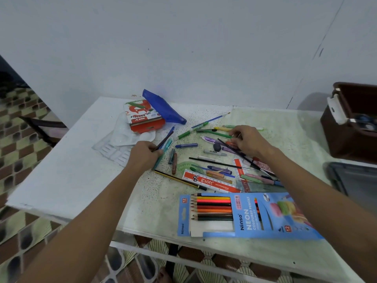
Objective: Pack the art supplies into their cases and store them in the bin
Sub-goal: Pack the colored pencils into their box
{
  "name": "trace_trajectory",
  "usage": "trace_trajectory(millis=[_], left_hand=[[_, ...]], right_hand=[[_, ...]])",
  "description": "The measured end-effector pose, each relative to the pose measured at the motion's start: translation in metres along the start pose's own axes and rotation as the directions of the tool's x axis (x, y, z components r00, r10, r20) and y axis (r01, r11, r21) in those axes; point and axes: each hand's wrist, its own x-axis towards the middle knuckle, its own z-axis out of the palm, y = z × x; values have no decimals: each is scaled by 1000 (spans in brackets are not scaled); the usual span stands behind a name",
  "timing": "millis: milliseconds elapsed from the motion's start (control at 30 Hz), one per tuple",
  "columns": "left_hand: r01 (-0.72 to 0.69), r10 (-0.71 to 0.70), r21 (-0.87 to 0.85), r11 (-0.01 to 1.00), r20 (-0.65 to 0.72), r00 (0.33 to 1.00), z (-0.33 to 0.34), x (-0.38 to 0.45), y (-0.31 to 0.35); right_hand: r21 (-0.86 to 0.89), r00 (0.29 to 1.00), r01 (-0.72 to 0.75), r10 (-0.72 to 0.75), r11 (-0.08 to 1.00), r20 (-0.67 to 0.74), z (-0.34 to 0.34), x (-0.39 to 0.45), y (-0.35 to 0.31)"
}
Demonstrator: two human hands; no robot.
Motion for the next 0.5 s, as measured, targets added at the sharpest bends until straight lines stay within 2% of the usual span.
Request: trace_trajectory(millis=[167, 333, 500], left_hand=[[-29, 31, -66, 997, 27, 999, -6, -6, 0], [-204, 211, -75, 976, 107, 972, -6, -8, 21], [-403, 384, 69, 913, 192, 903, 12, -6, 43]], right_hand=[[-18, 998, -29, 28, 999, -49, -10, -16, 5], [-13, 994, -81, 80, 997, -80, -37, -51, 22], [12, 974, -181, 181, 983, -136, -60, -95, 48]])
